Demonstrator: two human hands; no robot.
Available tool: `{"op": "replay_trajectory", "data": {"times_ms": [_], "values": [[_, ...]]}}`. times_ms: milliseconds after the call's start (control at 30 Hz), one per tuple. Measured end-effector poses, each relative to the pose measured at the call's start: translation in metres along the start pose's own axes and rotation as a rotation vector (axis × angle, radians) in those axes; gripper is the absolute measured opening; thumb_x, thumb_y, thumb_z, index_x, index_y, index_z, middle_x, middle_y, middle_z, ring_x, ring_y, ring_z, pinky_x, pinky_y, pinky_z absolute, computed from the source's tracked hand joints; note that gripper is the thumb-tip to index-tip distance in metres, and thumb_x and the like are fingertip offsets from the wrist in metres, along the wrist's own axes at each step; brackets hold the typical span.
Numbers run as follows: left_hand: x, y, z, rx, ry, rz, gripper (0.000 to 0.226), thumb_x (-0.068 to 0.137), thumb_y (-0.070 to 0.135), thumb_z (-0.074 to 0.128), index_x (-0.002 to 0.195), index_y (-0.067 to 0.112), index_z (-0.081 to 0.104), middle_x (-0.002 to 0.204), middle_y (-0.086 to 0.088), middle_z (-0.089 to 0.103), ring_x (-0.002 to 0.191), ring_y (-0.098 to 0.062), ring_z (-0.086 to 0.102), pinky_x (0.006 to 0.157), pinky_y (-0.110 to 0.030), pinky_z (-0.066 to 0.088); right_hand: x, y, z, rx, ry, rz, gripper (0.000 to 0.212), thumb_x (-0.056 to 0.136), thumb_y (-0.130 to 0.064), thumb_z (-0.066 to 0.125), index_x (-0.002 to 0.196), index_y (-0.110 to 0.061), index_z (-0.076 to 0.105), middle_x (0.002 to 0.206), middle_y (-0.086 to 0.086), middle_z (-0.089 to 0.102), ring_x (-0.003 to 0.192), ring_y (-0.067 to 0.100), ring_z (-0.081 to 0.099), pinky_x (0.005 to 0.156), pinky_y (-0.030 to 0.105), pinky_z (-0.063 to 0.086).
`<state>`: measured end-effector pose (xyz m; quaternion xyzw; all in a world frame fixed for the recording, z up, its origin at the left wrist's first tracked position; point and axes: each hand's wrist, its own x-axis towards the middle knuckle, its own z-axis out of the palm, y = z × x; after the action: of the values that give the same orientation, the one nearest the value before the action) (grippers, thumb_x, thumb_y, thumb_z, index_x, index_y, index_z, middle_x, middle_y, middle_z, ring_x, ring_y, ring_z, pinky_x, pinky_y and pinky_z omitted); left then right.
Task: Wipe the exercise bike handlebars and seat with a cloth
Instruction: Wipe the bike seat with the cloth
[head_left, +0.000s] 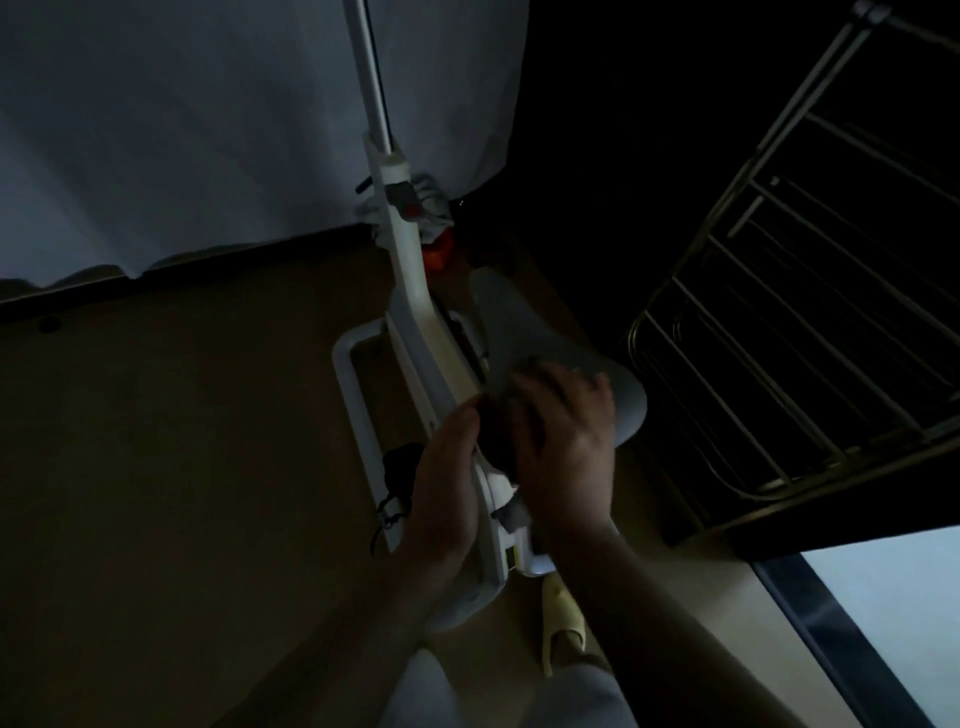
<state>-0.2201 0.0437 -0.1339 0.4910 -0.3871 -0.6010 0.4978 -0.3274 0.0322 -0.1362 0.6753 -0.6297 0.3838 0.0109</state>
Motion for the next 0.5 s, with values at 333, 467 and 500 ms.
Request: {"op": "replay_trajectory", "data": {"times_ms": [333, 467, 500], "values": [[-0.013, 0.003, 0.005, 0.303, -0.144, 0.154, 0.035, 0.092, 0.056, 0.042, 0.124, 0.042, 0.043, 0.147, 0.009, 0.040, 0.135, 0.000, 0.033, 0.110, -0.024, 0.029, 0.047, 0.017, -0.007, -0.146, -0.168, 0.392, 0.034, 0.097, -0.036, 0.043, 0.127, -0.023, 0.051, 0.135, 0.002, 0.044, 0.131, 0.021, 0.036, 0.116, 0.041, 0.019], [-0.003, 0.008, 0.006, 0.206, -0.188, 0.156, 0.027, 0.091, 0.044, 0.041, 0.112, 0.052, 0.056, 0.125, 0.025, 0.056, 0.121, 0.005, 0.048, 0.102, -0.026, 0.042, 0.006, -0.006, -0.015, -0.154, -0.239, 0.221, 0.058, 0.097, -0.048, 0.030, 0.145, -0.016, 0.033, 0.157, 0.006, 0.017, 0.146, 0.022, 0.006, 0.120, 0.041, 0.008], [-0.002, 0.007, 0.008, 0.210, -0.204, 0.156, 0.028, 0.092, 0.042, 0.039, 0.111, 0.054, 0.054, 0.121, 0.030, 0.056, 0.120, 0.007, 0.048, 0.102, -0.024, 0.042, -0.008, -0.008, -0.017, -0.181, -0.276, 0.154, 0.062, 0.097, -0.050, 0.025, 0.149, -0.015, 0.025, 0.159, 0.007, 0.010, 0.147, 0.022, -0.001, 0.120, 0.040, 0.004]]}}
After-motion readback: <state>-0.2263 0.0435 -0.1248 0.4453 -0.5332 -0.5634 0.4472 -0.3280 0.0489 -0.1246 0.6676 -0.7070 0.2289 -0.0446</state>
